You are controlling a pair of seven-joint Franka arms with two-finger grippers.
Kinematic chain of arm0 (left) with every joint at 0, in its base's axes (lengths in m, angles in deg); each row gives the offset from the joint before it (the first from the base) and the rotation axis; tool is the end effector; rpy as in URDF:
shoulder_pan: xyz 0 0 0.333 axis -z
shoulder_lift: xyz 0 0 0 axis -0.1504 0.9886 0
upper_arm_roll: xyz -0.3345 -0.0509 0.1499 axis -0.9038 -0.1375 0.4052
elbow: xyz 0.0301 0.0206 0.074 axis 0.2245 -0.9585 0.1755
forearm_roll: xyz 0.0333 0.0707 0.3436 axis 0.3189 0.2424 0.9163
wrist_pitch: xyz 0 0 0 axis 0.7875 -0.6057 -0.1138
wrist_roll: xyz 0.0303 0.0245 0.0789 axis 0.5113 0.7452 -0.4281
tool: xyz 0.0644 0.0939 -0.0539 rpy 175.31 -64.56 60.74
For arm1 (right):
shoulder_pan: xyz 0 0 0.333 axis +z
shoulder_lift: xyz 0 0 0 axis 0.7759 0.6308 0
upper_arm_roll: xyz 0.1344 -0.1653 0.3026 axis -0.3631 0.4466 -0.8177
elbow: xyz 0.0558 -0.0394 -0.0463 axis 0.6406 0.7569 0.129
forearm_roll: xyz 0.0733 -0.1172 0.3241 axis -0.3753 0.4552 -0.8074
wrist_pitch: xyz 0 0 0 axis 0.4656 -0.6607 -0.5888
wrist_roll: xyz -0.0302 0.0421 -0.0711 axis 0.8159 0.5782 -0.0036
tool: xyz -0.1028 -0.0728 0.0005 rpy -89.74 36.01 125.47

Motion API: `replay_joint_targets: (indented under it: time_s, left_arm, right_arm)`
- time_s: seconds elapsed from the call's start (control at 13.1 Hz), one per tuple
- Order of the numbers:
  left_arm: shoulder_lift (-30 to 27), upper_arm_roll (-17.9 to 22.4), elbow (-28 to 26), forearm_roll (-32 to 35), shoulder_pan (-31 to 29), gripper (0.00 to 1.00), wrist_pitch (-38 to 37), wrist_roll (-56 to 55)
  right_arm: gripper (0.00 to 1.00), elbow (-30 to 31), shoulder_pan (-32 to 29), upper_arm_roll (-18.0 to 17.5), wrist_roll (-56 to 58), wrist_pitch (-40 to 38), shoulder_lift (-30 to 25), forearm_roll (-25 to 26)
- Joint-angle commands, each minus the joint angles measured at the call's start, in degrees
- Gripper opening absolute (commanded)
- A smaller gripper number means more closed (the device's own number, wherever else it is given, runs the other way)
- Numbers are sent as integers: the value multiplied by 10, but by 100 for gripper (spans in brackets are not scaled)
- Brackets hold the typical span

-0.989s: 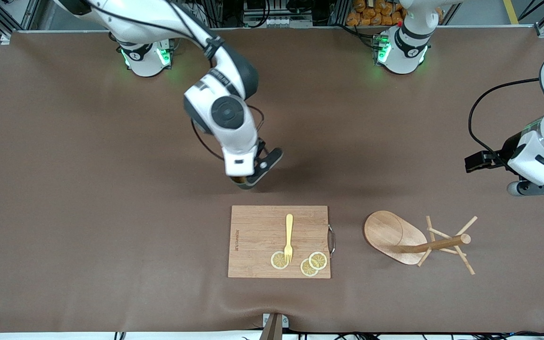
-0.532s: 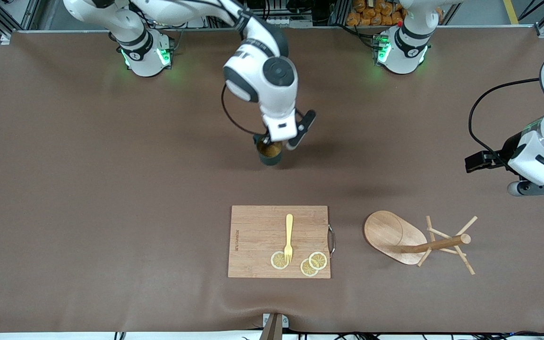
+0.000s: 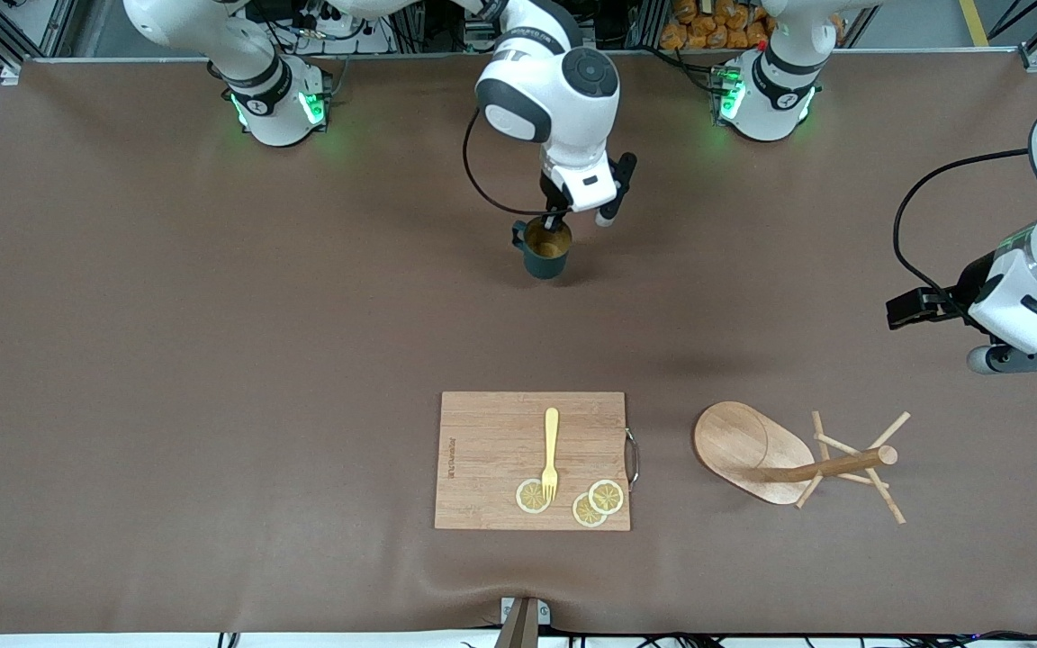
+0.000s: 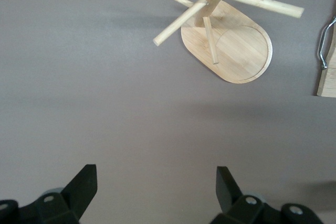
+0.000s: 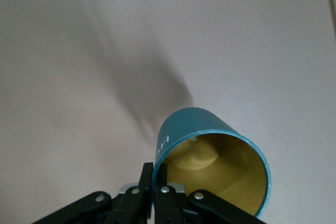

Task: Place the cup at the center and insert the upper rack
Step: 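Carry the teal mug with the right gripper toward the table center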

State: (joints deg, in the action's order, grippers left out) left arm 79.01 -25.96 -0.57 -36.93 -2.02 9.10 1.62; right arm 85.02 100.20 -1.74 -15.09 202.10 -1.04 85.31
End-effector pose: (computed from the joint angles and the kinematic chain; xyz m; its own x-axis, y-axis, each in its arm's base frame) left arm 0.5920 -0.0154 0.5647 0.9966 0.0549 -0.0620 0.0520 -0.9975 -0.0469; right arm 0.3461 0.5957 0.3675 0.3438 0.9355 -0.0811 0.9390 -0.3427 0.0277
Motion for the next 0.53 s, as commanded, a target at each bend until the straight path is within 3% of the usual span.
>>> replay_joint_targets:
  time_s: [0.0, 0.46]
  left_arm:
    - [3, -3, 9, 3, -3, 100, -2, 1]
    - [4, -3, 8, 3, -3, 100, -2, -1]
  right_arm:
    - [0, 0, 31, 6, -4, 14, 10, 12]
    - [0, 0, 75, 6, -28, 23, 23, 11]
